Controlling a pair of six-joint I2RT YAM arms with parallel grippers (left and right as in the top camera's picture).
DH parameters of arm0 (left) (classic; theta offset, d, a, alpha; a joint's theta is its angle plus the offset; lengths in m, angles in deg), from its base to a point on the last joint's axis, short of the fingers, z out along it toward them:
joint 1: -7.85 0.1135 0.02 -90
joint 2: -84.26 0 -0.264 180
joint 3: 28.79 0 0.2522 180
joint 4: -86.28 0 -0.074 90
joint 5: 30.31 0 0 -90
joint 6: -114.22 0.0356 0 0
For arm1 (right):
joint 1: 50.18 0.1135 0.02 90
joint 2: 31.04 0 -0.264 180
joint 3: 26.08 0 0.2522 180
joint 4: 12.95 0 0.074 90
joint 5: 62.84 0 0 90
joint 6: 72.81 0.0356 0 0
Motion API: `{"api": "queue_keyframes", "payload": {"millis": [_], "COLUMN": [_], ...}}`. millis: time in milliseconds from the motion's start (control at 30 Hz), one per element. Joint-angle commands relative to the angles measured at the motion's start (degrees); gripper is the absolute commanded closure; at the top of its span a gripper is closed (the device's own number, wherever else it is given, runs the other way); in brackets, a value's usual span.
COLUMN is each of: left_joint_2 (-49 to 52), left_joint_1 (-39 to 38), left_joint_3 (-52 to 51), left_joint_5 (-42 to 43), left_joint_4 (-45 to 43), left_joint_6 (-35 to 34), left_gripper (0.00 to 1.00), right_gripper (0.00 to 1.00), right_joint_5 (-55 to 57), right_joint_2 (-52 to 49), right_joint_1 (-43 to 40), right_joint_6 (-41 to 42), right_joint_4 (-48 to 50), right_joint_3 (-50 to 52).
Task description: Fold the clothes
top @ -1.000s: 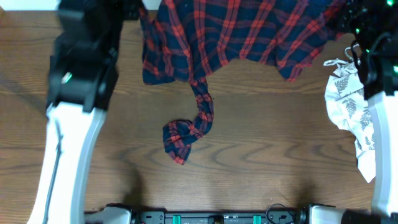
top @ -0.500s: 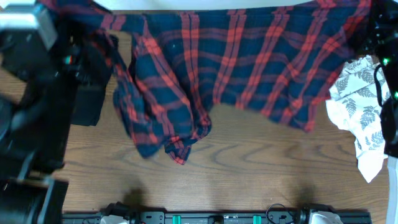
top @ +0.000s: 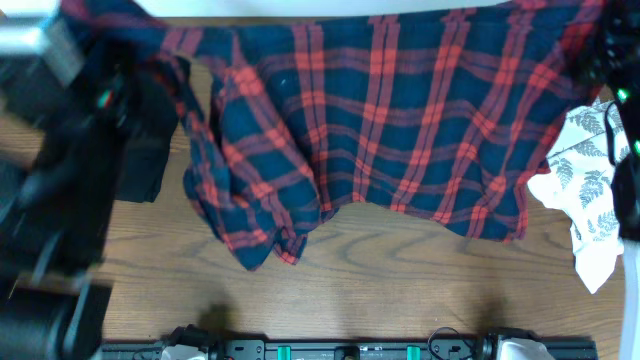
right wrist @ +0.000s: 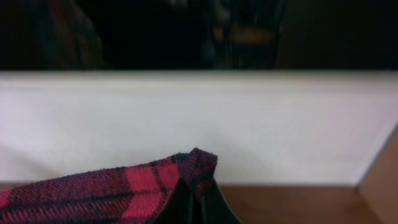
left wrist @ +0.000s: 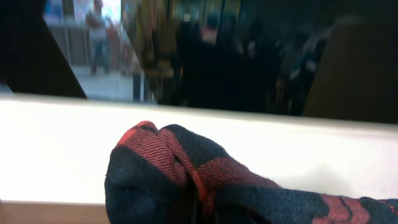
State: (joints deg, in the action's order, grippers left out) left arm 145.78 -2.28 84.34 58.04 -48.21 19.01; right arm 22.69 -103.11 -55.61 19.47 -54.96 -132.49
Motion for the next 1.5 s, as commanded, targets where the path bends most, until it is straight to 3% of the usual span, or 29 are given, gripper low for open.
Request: {"api": "queue_keyframes", "payload": {"millis": [0,133,300,367,500,633,867,1133,1467], "left_joint_2": [8.1,20.0,35.4,37.8,38.2,36.7,35.5,35.4,29.3], "left_joint_1": [2.0,2.0,2.1,2.1,2.1,2.1,2.1,3.1,3.6], "left_joint_3": [1.4,1.4,3.4,9.1,21.4,25.5,25.5,25.5,25.5], "left_joint_5": [-4.8,-3.2,-4.4,-6.7,-6.4,-5.1,-5.2,-5.2,-5.2], "left_joint_4": [-1.1,-9.4,-44.2,-48.9,-41.9,-38.0,-36.4,-17.3,-4.9], "left_joint_6": [-2.6,-2.4,8.1,7.9,5.2,5.2,6.1,8.6,7.9], "left_gripper": [0.94,0.94,0.94,0.95,0.94,0.94,0.94,0.94,0.94], "right_gripper": [0.99,0.99,0.99,0.99,0.99,0.99,0.99,0.99,0.99], "right_joint_5": [9.6,8.5,10.6,10.8,10.2,10.0,10.0,10.0,10.0], "right_joint_2": [-8.4,-17.0,-23.2,-23.0,-22.3,-22.2,-22.7,-24.5,-21.1], "right_joint_1": [-1.8,-1.8,-2.1,-2.7,-4.8,-5.1,-5.1,-5.1,-5.1], "right_joint_6": [-2.1,-3.1,-0.5,1.4,5.4,2.2,1.7,-0.1,-0.2], "right_joint_4": [-0.4,5.1,19.1,20.1,15.9,13.4,10.1,2.5,-2.8], "right_joint_3": [0.7,0.7,-0.8,-4.8,-16.1,-23.0,-23.5,-23.5,-23.5]}}
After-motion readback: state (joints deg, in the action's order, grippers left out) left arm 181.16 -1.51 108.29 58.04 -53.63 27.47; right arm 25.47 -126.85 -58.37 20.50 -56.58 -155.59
